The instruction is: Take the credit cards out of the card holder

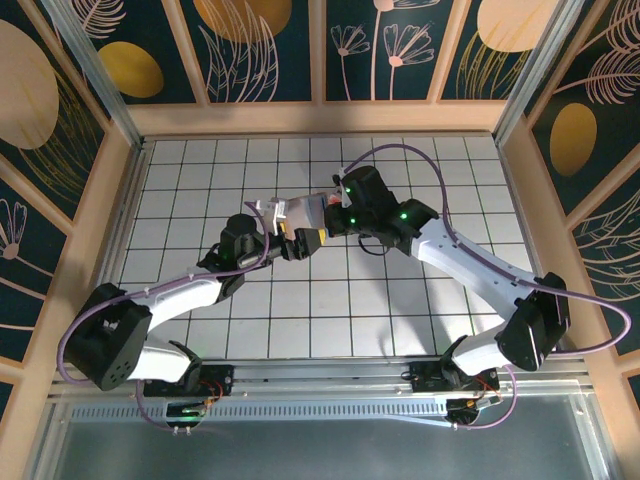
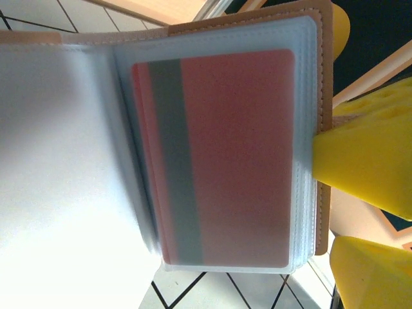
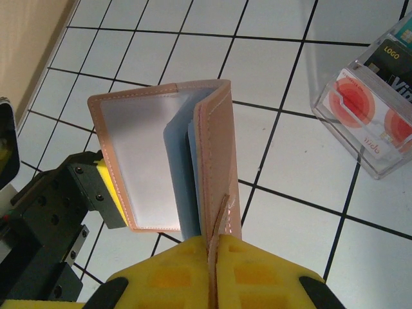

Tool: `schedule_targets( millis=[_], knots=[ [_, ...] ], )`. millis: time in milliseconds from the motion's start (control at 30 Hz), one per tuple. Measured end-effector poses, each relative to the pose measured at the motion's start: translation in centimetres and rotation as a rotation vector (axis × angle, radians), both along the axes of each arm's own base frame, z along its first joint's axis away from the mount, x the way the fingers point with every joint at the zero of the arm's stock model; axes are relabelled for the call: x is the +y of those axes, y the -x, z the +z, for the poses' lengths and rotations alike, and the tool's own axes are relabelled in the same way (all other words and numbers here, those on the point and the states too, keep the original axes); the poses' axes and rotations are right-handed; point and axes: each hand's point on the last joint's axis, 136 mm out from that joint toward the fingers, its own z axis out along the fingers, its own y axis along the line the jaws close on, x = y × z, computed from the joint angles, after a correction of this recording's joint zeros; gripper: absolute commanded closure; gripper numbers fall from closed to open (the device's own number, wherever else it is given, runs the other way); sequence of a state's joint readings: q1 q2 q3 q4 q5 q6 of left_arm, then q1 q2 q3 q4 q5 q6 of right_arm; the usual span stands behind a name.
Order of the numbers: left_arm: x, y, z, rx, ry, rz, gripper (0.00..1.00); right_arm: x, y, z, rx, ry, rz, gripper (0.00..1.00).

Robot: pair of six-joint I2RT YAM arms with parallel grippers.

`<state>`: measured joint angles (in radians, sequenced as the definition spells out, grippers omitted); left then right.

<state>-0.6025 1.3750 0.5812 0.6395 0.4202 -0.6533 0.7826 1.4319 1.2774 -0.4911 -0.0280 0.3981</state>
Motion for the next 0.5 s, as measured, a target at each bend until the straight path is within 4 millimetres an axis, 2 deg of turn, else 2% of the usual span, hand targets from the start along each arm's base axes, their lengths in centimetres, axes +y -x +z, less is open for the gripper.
schedule_targets(
  millis=[67, 333, 500],
  knots=[
    [-0.2, 0.1, -0.2, 0.006, 0.003, -0.010, 0.01, 0.2, -0.1, -0.2, 0.006, 0.002, 0.004, 1.00],
    [-0.5, 0.4, -0.6, 0.024, 0.006, -0.039, 0.01, 0.9, -0.1, -1.2, 0.030, 0.014, 0.019, 1.00],
    [-0.3, 0.1, -0.8, 0.024, 0.000, -0.020, 0.16, 1.0, 0.0, -1.2, 0.031, 0.010, 0.023, 1.00]
  ],
)
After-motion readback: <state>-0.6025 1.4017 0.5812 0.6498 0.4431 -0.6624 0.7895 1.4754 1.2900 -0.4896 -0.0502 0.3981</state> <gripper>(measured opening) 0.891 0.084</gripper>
